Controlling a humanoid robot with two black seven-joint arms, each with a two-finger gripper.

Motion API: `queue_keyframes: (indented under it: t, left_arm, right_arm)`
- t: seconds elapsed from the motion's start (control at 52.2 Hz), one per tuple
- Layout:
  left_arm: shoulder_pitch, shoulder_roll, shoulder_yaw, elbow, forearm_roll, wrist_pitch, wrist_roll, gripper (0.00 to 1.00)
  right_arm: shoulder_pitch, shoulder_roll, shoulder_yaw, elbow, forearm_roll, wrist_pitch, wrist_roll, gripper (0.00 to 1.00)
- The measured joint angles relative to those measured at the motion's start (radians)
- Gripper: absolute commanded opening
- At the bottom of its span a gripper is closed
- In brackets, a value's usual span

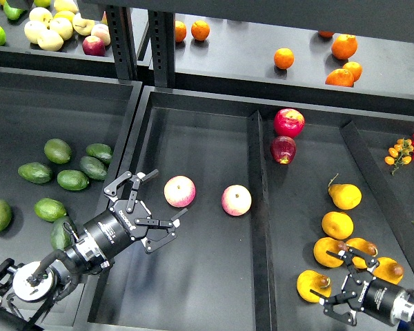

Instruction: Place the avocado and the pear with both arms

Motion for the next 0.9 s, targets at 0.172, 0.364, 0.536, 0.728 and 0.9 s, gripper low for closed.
queue_keyframes:
  t: [0.172, 0.364, 0.536, 0.728, 0.9]
  left_arm:
    - [0.004, 0.000, -0.001, 0.000, -0.001, 0.000, 0.000, 1.00]
    - [0.009, 0.000, -0.002, 0.000, -0.002, 0.000, 0.000, 1.00]
    - [0.020, 0.000, -0.002, 0.000, -0.002, 0.000, 0.000, 1.00]
    - [0.021, 0.000, 0.001, 0.003, -0.055, 0.000, 0.000, 1.00]
    - [0.019, 0.000, -0.012, 0.027, -0.228, 0.000, 0.000, 1.00]
  right_arm:
    - [0.021, 0.092, 0.133, -0.006, 0.000, 0.000, 0.000, 0.99]
    - [0.028, 0.233, 0.280, -0.049, -0.002, 0.000, 0.000, 0.99]
    - [0.044, 0.320, 0.304, -0.110, 0.006, 0.000, 0.000, 0.99]
    - [0.039, 0.422, 0.326, -0.106, 0.102, 0.000, 0.000, 1.00]
    - [0.026, 0.462, 0.325, -0.102, 0.127, 0.000, 0.000, 1.00]
